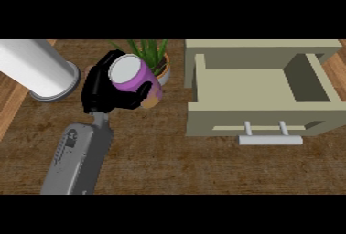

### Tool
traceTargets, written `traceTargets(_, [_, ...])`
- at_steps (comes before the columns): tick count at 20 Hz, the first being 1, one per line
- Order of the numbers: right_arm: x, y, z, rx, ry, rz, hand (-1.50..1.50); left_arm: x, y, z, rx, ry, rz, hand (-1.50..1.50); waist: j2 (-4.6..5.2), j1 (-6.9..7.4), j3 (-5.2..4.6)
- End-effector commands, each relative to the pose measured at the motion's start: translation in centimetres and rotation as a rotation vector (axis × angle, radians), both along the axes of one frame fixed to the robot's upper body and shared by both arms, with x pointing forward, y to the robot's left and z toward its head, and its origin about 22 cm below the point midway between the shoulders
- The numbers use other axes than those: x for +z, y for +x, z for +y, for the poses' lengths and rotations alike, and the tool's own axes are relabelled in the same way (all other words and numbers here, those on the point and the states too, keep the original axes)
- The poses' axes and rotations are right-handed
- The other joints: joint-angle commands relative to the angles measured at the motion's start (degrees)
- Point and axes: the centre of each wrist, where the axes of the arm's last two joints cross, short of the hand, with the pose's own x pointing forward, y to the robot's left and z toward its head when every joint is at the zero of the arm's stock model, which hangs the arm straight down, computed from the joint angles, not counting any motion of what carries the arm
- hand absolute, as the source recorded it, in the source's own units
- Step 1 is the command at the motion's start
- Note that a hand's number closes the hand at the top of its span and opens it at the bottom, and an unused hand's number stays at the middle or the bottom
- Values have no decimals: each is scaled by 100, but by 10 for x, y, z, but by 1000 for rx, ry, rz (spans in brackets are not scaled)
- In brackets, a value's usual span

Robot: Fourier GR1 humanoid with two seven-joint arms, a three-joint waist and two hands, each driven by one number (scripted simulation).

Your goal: Pick up the can, place it into the drawer and close the drawer

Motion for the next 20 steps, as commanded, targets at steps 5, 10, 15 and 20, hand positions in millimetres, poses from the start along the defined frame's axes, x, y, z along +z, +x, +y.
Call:
traceTargets(5, [-17,8,-8,8,20,-26,-150,63,8,-46,0,29,-46,150,17,-52,1])
traceTargets(10, [-18,8,-4,26,12,6,-150,93,23,-71,-1,31,-33,150,24,-84,1])
traceTargets(15, [-9,7,-3,23,10,-8,-150,104,40,-104,-3,63,-29,150,37,-142,1])
traceTargets(20, [-10,30,-3,14,20,-4,-150,112,49,-117,1,64,-35,150,44,-83,0])
